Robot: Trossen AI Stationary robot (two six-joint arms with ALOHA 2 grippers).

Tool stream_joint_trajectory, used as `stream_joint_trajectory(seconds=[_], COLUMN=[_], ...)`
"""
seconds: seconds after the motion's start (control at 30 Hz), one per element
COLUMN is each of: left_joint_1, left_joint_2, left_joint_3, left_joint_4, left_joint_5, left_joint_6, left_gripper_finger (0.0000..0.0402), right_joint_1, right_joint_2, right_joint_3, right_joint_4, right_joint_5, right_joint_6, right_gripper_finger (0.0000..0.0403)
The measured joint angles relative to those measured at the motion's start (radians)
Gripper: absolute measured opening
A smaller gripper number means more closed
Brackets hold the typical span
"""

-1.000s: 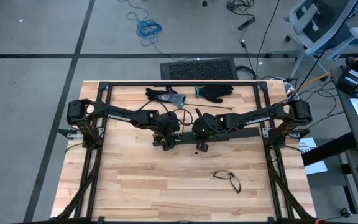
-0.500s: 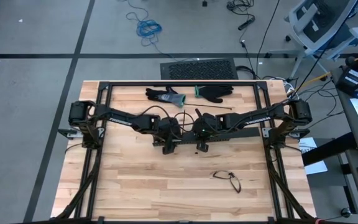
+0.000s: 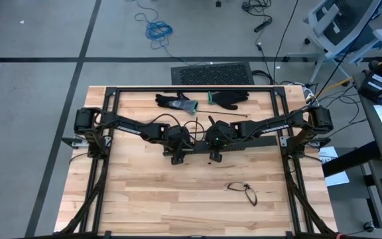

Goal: Ziptie cables
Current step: Close the black cable duct

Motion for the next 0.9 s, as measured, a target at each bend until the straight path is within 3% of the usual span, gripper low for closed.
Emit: stream_joint_trajectory(seconds=[0.7,0.9], left_joint_1=[0.0,0.0], left_joint_2=[0.004,0.005], left_joint_3=[-0.064,-0.064], left_joint_4=[0.06,0.061], left_joint_5=[0.001,0.0], left_joint_6=[-0.002,-0.002], left_gripper_finger=[0.0291,0.0272], right_joint_1=[0.0,0.0], right_joint_2=[0.0,-0.01], right_joint_3=[0.0,0.0], right_joint_4=[0.003,0.006], right_joint_5=[0.0,0.0], right_joint_6=[0.004,0.004], right_gripper_finger=[0.0,0.0])
